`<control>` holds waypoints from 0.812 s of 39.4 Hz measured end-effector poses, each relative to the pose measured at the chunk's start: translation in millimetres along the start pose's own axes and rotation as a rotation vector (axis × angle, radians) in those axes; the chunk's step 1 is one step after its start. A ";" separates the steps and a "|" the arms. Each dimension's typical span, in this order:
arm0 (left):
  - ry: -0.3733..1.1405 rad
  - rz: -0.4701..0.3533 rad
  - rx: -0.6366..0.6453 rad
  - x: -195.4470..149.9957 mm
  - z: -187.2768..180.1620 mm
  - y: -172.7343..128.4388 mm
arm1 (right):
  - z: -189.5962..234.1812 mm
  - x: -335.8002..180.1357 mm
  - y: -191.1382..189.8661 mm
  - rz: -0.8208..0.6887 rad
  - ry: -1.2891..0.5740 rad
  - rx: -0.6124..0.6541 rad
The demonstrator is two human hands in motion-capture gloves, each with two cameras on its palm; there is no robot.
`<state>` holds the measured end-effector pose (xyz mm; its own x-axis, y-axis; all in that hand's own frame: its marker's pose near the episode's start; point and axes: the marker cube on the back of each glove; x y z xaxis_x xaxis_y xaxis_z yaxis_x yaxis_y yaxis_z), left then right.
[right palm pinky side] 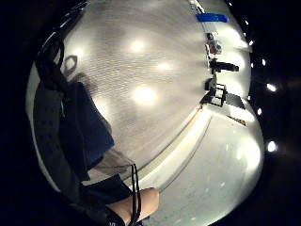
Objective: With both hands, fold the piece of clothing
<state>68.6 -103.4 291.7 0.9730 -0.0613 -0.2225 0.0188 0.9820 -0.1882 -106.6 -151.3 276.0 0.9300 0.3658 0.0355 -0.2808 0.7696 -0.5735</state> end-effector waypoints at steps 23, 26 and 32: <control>-0.023 0.032 -0.089 24.0 -44.0 6.1 | -84.6 83.1 -0.7 0.251 -0.021 0.248; 0.032 0.061 -0.002 12.4 -66.4 2.8 | -119.4 49.2 6.8 0.200 -0.011 0.312; 0.152 0.081 0.129 -25.7 -77.6 -24.4 | -172.1 -50.0 57.0 0.037 -0.004 0.389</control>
<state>25.3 -139.7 227.7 0.9268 0.0024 -0.3757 -0.0197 0.9989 -0.0423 -128.3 -215.8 100.7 0.9170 0.3981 0.0243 -0.3834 0.8966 -0.2216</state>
